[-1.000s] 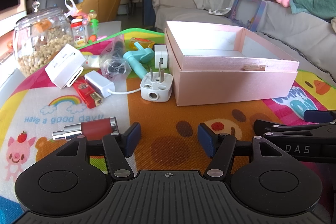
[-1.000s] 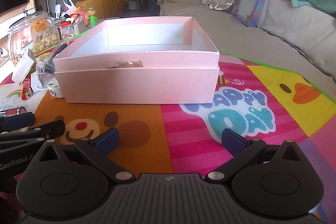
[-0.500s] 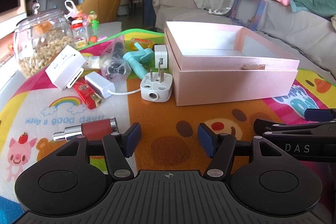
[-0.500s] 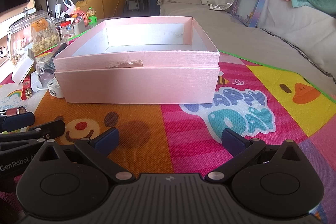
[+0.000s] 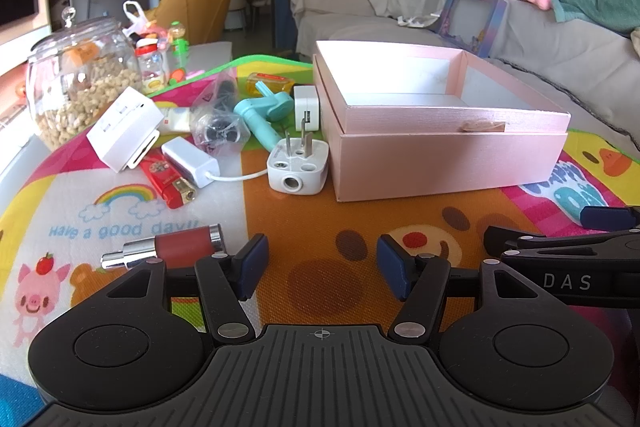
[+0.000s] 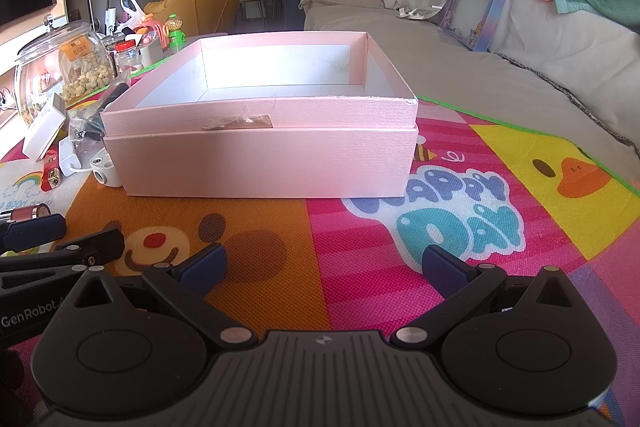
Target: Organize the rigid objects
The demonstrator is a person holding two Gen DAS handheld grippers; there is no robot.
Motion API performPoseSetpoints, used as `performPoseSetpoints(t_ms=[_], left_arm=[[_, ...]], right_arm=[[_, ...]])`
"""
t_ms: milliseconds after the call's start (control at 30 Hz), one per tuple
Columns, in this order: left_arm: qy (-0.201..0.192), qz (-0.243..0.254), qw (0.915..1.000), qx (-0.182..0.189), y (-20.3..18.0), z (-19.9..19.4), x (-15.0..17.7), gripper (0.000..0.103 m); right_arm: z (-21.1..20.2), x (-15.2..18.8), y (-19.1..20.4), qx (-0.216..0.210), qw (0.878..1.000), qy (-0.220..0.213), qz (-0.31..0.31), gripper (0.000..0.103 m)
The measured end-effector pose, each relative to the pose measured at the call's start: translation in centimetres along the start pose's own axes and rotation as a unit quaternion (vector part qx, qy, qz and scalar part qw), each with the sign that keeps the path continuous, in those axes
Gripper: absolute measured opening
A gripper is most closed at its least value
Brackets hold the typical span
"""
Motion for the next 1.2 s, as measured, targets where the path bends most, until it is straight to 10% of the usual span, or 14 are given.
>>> performPoseSetpoints(t_ms=[233,467,667,1033,1200], left_arm=[[-0.003,-0.009,0.9999,0.011,0.2,-0.4,0.2,0.063],[-0.009,0.046,0.9896,0.136,1.8,-4.4,2.3,0.061],[-0.028,0.095,0.9914,0.086,7.3,-5.9,-0.9,0.060],[0.085,0.220,0.9673,0.094,8.6,0.1,-2.6,0.046],[0.108,0.147,0.9792,0.088,9.6,0.5,-2.7,0.048]], right_arm=[[0.0,0.1,-0.2,-0.007,1.000,0.000,0.005,0.103],[0.3,-1.0,-0.5,-0.049,0.997,0.047,-0.041,0.103],[0.4,-1.1,-0.3,-0.042,0.997,0.052,-0.041,0.103],[0.3,-0.9,-0.6,-0.046,0.997,0.045,-0.042,0.103],[0.2,-0.9,-0.6,-0.043,0.997,0.044,-0.041,0.103]])
Point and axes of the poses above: each gripper's, at about its wrist camera, not at the fingertips, and z roughly the way its jaws point, y to its left, x to its underside, the point moved 2 cm from there along z, roughly the way its jaws point, and after that the axes turned 3 degrees about y, right-handed, at the moved point
